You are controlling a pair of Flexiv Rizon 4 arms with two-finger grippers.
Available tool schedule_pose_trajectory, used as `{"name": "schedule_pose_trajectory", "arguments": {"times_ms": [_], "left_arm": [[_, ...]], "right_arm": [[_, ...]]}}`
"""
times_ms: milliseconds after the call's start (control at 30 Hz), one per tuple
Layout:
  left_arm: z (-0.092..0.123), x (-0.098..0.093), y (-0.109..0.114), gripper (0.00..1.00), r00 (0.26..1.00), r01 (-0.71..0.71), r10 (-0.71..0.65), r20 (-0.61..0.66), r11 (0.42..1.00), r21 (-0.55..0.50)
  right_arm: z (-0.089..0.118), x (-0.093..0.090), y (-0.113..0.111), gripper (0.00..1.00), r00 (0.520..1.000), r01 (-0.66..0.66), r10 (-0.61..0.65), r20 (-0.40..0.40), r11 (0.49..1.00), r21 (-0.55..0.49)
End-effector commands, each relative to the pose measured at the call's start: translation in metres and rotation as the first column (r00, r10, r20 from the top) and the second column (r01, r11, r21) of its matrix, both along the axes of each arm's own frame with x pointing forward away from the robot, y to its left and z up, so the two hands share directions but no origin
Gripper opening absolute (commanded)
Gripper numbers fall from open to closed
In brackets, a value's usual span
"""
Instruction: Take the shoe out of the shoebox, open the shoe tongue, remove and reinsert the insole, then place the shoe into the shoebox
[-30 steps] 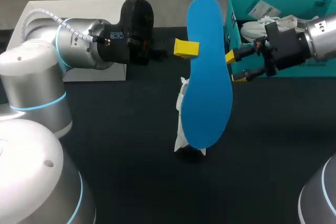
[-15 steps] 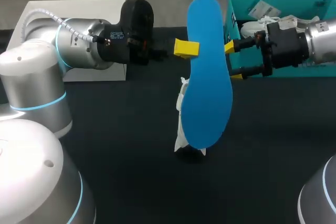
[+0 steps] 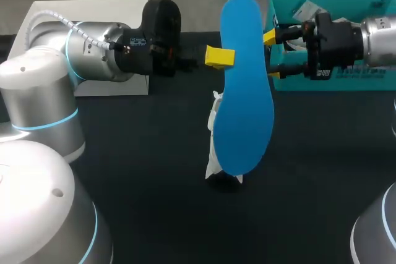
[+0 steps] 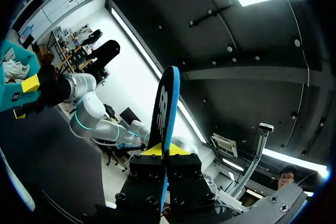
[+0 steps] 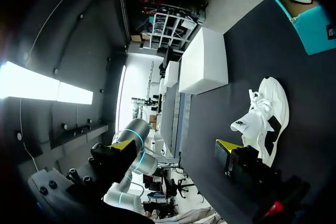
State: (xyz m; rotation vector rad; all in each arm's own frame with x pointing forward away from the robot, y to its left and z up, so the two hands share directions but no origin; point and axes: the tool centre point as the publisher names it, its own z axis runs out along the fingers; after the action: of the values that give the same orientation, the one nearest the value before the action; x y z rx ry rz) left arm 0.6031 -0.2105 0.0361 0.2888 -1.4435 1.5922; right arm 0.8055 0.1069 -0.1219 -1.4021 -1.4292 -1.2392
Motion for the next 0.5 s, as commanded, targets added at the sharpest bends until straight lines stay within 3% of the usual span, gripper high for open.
{"name": "schedule_pose_trajectory", "arguments": {"times_ms": [33, 500], "left_arm": [[0.000, 0.000, 0.000, 0.00, 1.000, -0.001, 0.001, 0.000, 1.000, -0.001], [0.000, 0.000, 0.000, 0.00, 1.000, -0.001, 0.001, 0.000, 1.000, -0.001]], "right_arm": [[0.006, 0.002, 0.003, 1.00, 0.999, 0.004, -0.006, 0.036, 0.999, 0.052], [0.018, 0.005, 0.009, 1.00, 0.998, -0.007, 0.001, 0.064, 0.995, 0.100]]}}
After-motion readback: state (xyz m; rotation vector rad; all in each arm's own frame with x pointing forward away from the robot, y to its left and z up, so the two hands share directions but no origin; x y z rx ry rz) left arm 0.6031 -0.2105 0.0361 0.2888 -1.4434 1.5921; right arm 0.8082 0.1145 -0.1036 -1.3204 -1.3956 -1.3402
